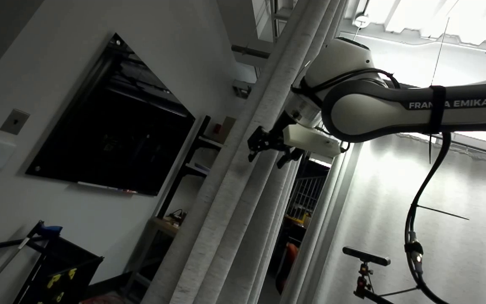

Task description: Move the curtain to the left

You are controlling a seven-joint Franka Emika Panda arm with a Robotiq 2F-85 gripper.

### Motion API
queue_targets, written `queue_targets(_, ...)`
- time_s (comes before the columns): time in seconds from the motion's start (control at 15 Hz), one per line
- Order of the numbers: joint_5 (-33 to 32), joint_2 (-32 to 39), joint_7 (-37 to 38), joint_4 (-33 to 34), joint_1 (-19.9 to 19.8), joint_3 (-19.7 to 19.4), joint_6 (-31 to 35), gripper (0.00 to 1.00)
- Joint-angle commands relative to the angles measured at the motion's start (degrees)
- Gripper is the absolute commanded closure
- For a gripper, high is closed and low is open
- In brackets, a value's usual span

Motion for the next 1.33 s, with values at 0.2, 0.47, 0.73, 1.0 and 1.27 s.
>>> queue_targets(0.2,0.2,-0.1,-3.5,0.2,-0.2,0.4,-3.3,0.0)
queue_targets(0.47,-6.6,0.0,-0.7,0.1,-0.8,0.7,-4.0,0.0)
queue_targets(0.73,-13.9,-0.2,8.4,-4.2,-0.7,0.7,0.6,0.0)
queue_targets(1.0,-21.8,0.9,17.6,-3.5,-0.1,-0.2,3.6,0.0)
queue_targets(1.27,-28.1,0.9,23.4,-2.0,0.3,-1.3,4.6,0.0)
